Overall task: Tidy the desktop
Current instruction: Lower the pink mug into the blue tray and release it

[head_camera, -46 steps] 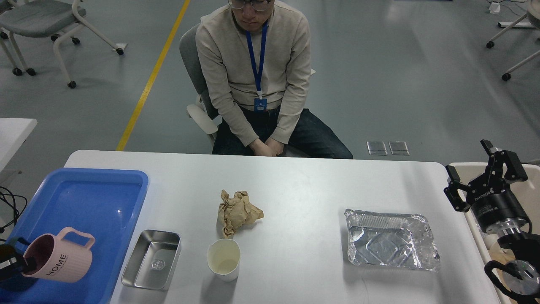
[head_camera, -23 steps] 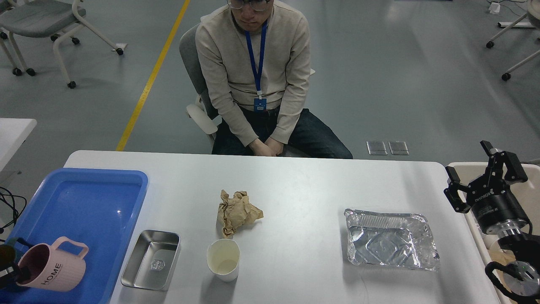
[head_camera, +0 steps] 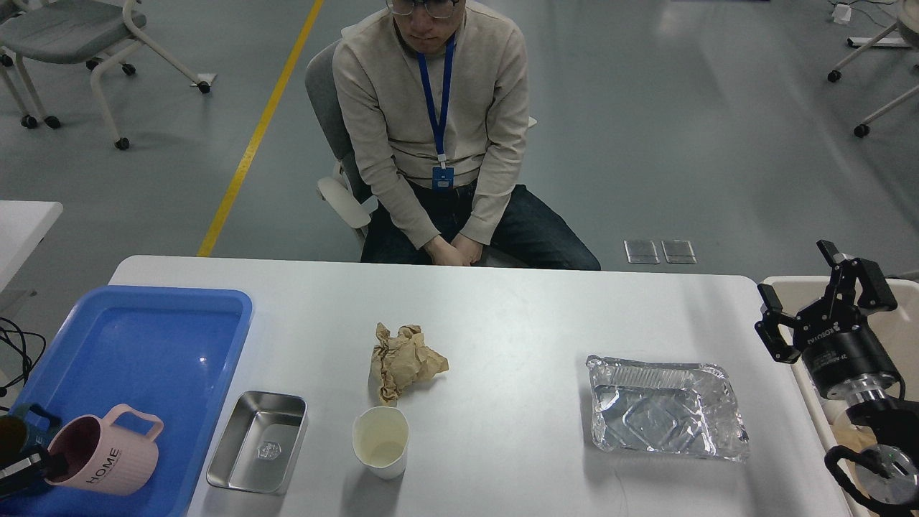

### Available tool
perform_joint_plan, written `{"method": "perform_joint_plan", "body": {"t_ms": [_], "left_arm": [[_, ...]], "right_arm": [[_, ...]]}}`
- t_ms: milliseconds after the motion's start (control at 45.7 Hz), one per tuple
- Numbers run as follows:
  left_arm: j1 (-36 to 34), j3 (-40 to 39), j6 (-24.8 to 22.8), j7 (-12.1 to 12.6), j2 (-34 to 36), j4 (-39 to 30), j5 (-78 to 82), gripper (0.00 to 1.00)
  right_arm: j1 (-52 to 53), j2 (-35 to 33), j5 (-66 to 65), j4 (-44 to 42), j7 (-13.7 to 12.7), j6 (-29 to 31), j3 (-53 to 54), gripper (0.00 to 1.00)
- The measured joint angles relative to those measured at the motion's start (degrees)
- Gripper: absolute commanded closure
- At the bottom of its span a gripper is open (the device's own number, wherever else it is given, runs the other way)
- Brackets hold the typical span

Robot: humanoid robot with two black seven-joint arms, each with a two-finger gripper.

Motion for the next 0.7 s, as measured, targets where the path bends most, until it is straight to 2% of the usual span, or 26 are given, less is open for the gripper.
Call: {"method": "perform_joint_plan", "body": {"t_ms": [307,504,701], "left_arm": [[-0.3,-0.1,0.1,-1.9,-0.2,-0.5,-0.3,0.15],[-0.3,-0.4,-0.1,-2.4,0.8,-1.3,-0.9,0.11],[-1.6,-1.7,-0.5,-6.8,5.5,-5.4,-0.9,0.05]], "right_arm": [[0.1,0.0,0.0,0.0,0.0,0.0,0.0,0.0],[0.1,0.0,0.0,0.0,0.0,0.0,0.0,0.0],[0.3,0.0,0.0,0.1,0.0,0.0,-0.1,0.0]]}}
